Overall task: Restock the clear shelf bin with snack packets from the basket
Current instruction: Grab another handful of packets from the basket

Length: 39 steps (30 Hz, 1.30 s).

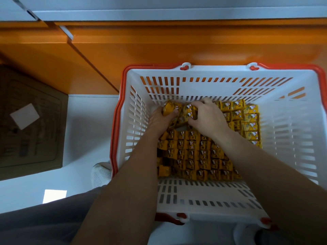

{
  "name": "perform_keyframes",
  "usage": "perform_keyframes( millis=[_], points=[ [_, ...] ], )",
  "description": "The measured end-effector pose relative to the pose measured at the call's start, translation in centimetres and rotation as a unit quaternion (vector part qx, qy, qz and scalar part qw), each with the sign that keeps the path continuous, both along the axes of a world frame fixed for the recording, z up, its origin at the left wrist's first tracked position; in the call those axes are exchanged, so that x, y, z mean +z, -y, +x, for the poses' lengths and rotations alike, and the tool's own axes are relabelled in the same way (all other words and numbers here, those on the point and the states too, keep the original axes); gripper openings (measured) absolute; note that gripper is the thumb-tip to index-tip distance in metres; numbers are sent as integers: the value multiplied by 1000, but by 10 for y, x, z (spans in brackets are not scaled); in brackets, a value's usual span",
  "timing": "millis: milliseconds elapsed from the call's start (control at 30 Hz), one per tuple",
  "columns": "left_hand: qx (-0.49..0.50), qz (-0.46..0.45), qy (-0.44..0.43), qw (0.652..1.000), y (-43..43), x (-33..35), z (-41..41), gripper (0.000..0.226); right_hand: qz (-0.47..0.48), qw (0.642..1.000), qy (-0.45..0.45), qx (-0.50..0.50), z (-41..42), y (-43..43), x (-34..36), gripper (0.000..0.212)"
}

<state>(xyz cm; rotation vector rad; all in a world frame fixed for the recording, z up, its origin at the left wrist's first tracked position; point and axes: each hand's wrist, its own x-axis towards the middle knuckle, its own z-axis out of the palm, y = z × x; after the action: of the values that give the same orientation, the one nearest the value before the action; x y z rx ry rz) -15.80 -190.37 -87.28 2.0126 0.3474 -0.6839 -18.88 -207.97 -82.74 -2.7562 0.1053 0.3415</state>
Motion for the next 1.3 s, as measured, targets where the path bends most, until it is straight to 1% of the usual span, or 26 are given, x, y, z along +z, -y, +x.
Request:
perform_keyframes(
  millis=[100,200,267,333,433,567,700,767,900,933,1000,1067,1100,1200,1300],
  points=[
    [-14,12,-10,1000,0,-1,2,54,-5,1000,-4,17,1,1,1,63],
    [-20,20,-20,999,2,-1,2,56,-13,1000,-19,15,-2,1,1,74],
    [-21,21,-23,999,1,-1,1,56,-39,998,-29,33,-2,1,1,70],
    [-21,15,-19,999,1,0,0,53,-52,997,-43,49,-1,3,2,65],
    [-24,9,-16,1000,1,2,-2,47,-66,992,-65,81,-1,3,7,66],
    [-20,10,-18,1000,2,4,-5,49,-95,989,-41,108,-2,2,14,62],
    [-9,10,-9,1000,1,4,-7,45,-113,986,-19,123,-6,-10,19,46],
    [-4,4,-8,1000,1,5,-8,45,-88,989,-38,109,-8,-15,19,41],
    [-1,-2,-11,1000,2,5,-10,47,17,992,-118,31,-4,-14,19,30],
    [-1,-2,-11,1000,2,5,-11,47,21,992,-124,26,-4,-14,19,29],
    [-2,-3,-12,1000,2,6,-11,49,0,992,-118,42,-5,-16,19,29],
    [1,-1,-15,1000,2,7,-10,57,-7,992,-110,58,-7,-17,20,29],
    [4,1,-16,1000,2,9,-10,62,11,992,-110,54,-6,-16,22,28],
    [19,4,0,1000,4,18,-10,73,104,990,-99,9,-7,-4,32,24],
    [25,7,25,999,7,35,-10,71,157,984,-87,13,-12,16,52,28]
  ],
)
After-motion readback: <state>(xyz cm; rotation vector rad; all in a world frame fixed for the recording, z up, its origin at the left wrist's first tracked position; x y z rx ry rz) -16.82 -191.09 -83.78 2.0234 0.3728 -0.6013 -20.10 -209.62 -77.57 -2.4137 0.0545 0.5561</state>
